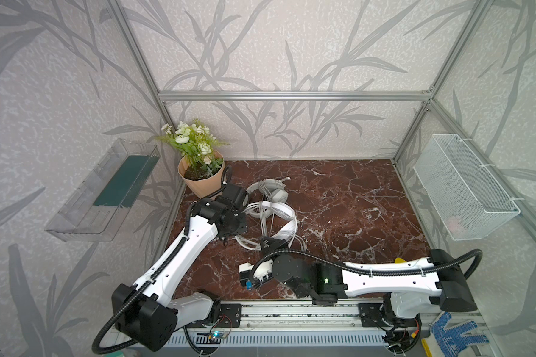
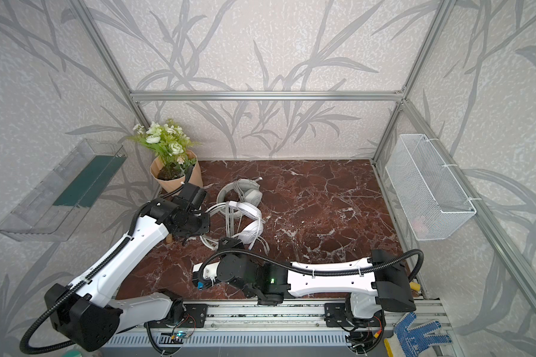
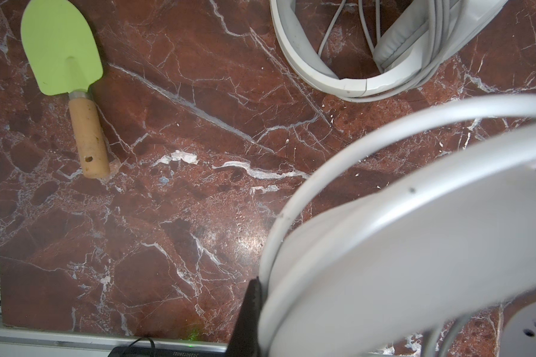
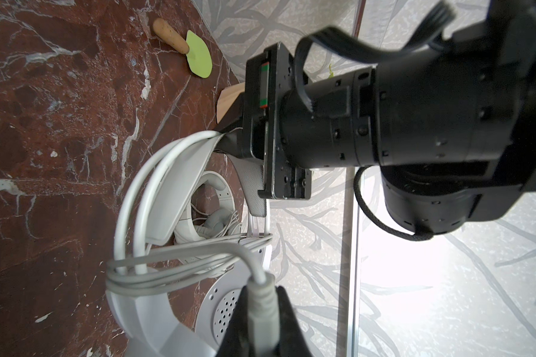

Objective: Wrap the headphones

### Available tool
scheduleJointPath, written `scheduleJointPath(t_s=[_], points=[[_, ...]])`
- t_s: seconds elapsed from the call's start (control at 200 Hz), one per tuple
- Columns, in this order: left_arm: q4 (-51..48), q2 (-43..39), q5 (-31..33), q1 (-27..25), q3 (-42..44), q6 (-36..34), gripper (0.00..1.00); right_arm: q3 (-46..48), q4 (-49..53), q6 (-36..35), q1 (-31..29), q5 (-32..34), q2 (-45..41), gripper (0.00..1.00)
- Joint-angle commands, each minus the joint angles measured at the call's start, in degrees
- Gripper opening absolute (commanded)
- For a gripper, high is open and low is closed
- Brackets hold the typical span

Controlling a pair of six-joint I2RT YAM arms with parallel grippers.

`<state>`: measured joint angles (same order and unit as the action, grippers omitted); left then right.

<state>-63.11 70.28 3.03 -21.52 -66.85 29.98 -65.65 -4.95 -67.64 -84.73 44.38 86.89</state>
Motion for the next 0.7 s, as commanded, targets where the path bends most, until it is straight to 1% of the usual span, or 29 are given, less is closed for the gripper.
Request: scheduleJointPath(t_s=[0.0, 0.13, 0.215, 0.465, 0.695], points=[[3.0, -0.3, 0.2, 0.3, -0.4, 0.3, 0.0, -3.5, -6.0, 0.2, 0.6, -1.0, -0.5, 0.11], [3.0, -0.3, -0.2, 0.4, -0.4, 0.4, 0.0, -3.6, -6.0, 0.6, 1.6, -1.5, -0.3, 0.14], [3.1, -0.3, -0.3, 0.4, -0.4, 0.4, 0.0, -3.9, -6.0, 0.7, 1.9, -1.5, -0.3, 0.17], [3.4, -0.2, -0.8, 0.4, -0.5, 0.6, 0.0, -4.5, -6.0, 0.9, 2.9, -1.9, 0.0, 0.2], [3.7, -0.4, -1.7, 0.4, -0.3, 0.8, 0.0, -5.5, -6.1, 0.8, 4.2, -1.7, 0.6, 0.21]])
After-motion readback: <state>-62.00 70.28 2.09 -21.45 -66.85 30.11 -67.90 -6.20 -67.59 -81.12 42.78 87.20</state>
